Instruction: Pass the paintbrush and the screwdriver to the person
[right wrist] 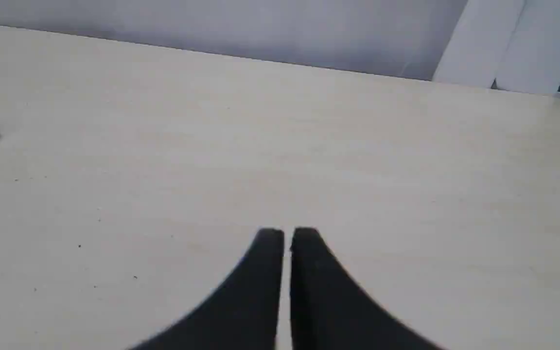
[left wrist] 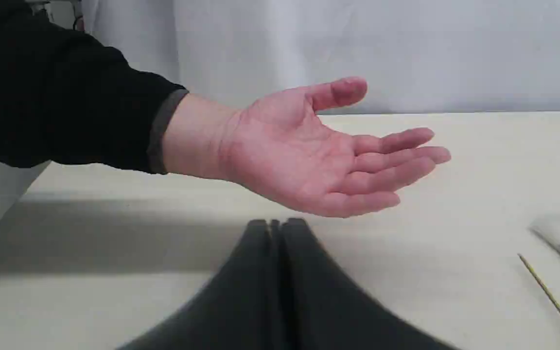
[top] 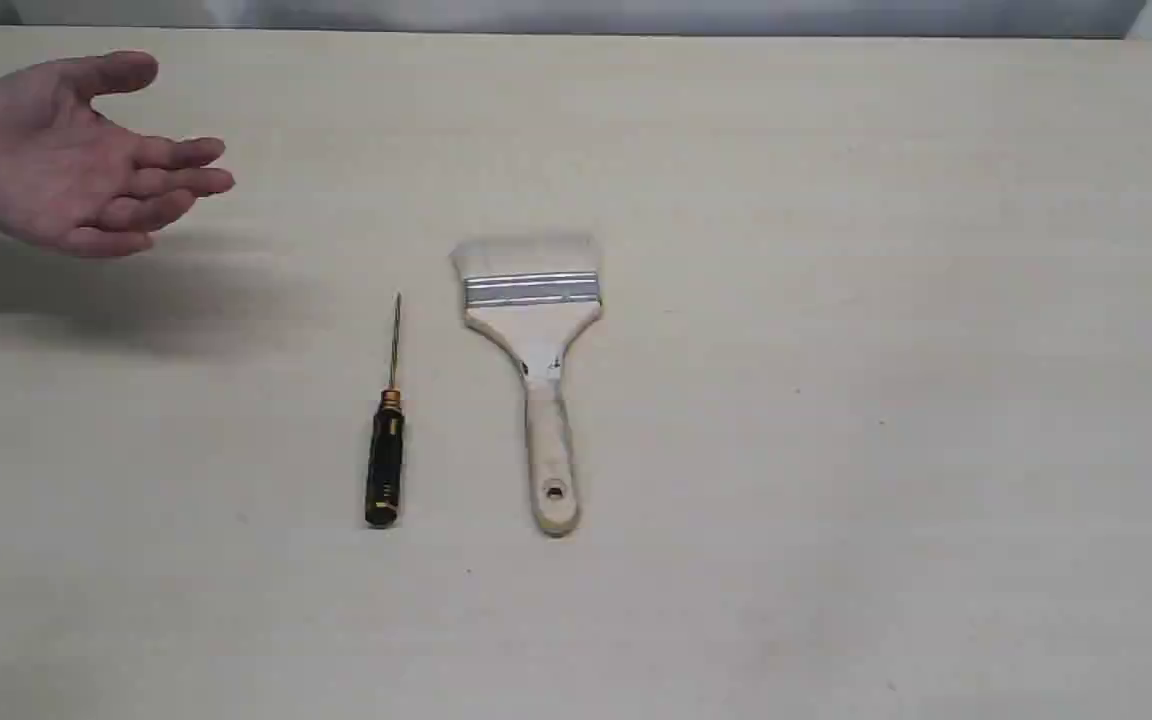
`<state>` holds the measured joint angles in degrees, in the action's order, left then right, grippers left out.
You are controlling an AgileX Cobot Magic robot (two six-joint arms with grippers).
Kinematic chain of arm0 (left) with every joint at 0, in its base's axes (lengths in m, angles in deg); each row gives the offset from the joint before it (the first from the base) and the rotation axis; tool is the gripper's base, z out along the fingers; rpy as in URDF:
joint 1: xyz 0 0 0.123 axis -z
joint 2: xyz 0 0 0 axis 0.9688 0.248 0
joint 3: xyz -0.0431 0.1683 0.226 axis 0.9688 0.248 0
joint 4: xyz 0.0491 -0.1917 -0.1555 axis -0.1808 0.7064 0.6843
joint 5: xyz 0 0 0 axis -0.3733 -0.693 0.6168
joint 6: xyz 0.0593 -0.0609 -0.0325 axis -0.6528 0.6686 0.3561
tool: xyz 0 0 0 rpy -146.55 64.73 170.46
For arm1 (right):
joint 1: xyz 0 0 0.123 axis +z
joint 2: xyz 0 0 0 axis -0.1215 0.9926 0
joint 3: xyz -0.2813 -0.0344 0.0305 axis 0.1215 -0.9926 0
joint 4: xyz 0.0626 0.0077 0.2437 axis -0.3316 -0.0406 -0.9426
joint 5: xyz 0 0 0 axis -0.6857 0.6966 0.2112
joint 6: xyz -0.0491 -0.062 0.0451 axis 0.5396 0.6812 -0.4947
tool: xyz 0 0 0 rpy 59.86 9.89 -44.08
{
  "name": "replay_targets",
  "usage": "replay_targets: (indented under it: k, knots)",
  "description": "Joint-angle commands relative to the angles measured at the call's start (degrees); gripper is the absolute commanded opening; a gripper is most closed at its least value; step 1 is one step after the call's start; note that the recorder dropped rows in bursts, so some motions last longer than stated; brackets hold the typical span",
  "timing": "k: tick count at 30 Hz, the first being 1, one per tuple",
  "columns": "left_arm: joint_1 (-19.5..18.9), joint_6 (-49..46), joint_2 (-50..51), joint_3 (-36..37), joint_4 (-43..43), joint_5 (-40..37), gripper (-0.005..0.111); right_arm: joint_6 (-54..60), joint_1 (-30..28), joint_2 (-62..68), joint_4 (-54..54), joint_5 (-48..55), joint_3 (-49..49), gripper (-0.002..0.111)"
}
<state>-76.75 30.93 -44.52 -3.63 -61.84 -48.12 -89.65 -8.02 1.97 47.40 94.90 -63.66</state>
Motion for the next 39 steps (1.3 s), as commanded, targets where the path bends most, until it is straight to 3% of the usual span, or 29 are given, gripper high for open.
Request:
replay_targets:
  k: [1, 39]
  knots:
    - [0.47, 0.12, -0.14, 0.12, 0.26, 0.20, 0.000, -0.08, -0.29, -0.32, -0.08, -0.18, -0.18, 0.005]
    - [0.47, 0.12, -0.14, 0.12, 0.14, 0.36, 0.000, 0.99, -0.29, -0.32, 1.62, -0.61, -0.18, 0.005]
